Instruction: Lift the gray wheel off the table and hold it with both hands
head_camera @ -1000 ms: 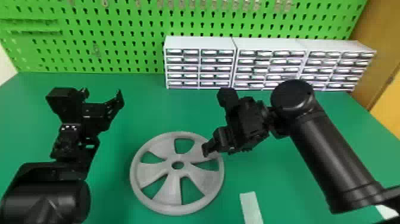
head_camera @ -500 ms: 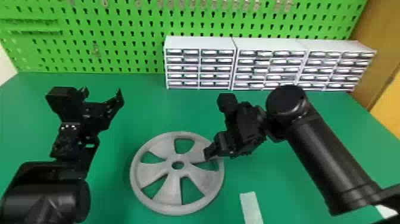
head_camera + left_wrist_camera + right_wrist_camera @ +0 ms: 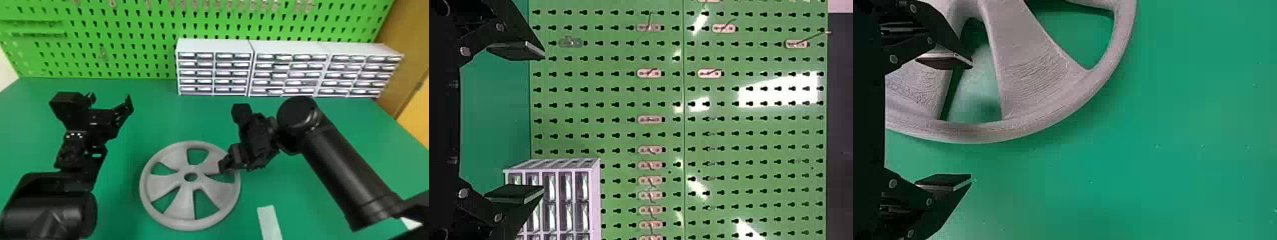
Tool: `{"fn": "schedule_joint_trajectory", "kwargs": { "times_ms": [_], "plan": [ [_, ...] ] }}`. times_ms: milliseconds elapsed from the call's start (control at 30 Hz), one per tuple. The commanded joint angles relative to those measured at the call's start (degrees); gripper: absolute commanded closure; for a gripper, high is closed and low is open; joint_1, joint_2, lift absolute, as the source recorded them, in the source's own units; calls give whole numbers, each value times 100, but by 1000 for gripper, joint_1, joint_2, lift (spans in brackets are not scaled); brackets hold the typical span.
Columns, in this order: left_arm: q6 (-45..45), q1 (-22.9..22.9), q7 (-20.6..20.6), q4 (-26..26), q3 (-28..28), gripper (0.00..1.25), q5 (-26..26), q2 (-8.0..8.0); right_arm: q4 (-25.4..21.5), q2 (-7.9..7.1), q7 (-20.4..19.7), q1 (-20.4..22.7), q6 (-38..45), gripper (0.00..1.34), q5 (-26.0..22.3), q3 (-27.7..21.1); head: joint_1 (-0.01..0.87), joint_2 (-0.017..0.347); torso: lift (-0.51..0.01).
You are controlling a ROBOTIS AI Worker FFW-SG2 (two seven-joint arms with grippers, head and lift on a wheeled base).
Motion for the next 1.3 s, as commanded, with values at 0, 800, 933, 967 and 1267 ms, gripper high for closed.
{"fn": "schedule_joint_trajectory", "kwargs": {
  "times_ms": [0, 800, 933, 967, 1267],
  "plan": [
    [0, 0, 1, 0, 0, 314, -1, 0, 89, 1, 0, 1, -108, 456, 22, 52, 711, 15, -98],
    [0, -18, 1, 0, -17, 314, 8, 0, 336, 54, 510, 10, -345, 493, 620, 105, 711, 15, -98],
    [0, -18, 1, 0, -17, 314, 8, 0, 336, 54, 510, 19, -336, 493, 620, 123, 711, 15, -98],
    [0, -18, 1, 0, -17, 314, 8, 0, 336, 54, 510, 19, -336, 493, 620, 123, 711, 15, -98],
    [0, -18, 1, 0, -17, 314, 8, 0, 336, 62, 510, 28, -293, 725, 602, 96, 711, 15, -98]
  ]
}}
